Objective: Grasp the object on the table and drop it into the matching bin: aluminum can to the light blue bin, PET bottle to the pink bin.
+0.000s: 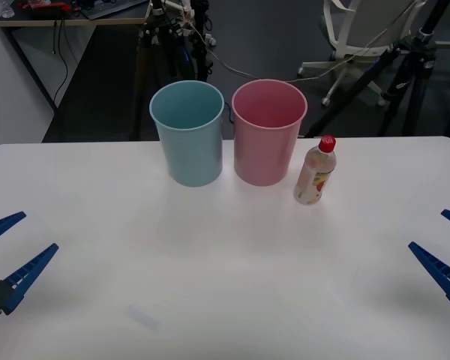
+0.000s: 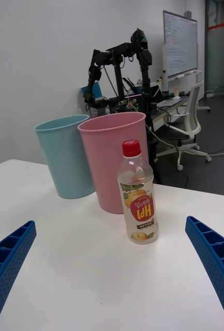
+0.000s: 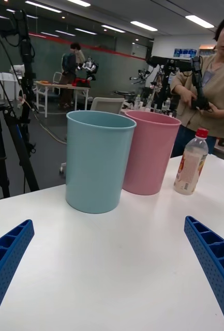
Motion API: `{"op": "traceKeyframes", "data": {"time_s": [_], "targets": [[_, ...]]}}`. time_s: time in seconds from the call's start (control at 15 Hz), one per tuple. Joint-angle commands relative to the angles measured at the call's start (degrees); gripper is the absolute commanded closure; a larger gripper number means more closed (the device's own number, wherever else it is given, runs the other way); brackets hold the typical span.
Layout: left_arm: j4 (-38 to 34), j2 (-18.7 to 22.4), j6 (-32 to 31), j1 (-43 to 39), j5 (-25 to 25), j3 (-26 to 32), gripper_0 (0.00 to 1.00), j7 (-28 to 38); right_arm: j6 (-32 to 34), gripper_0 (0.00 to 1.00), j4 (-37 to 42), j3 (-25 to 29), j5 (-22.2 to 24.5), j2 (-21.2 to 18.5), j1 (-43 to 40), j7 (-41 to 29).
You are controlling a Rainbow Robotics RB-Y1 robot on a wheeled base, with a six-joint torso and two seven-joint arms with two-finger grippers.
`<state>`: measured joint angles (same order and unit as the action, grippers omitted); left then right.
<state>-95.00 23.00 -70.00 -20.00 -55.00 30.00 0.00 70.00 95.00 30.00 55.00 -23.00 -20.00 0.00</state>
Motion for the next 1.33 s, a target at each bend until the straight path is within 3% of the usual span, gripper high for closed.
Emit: {"op": "traceKeyframes", "data": {"time_s": [0.07,0.2,0.67,1.0,1.33], "targets": [[0.00,0.00,0.00,0.00,0.00,0.00,0.00,0.00,0.00,0.00,0.00,0.00,0.00,0.00,0.00,0.00],[0.00,0.00,0.00,0.00,0.00,0.00,0.00,0.00,-0.30,0.00,-1.13,0.50,0.37,1.99,3.13,-0.09],[0.00,0.00,0.00,0.00,0.00,0.00,0.00,0.00,-1.27,0.00,-1.13,-0.12,-0.33,1.82,2.16,1.05],[0.00,0.00,0.00,0.00,0.00,0.00,0.00,0.00,-10.23,0.00,-1.13,-8.03,-8.51,-2.40,-1.18,14.50],[0.00,0.00,0.00,0.00,0.00,0.00,0.00,0.00,-16.83,0.00,-5.44,-17.43,-15.10,-7.67,0.31,23.11]]}}
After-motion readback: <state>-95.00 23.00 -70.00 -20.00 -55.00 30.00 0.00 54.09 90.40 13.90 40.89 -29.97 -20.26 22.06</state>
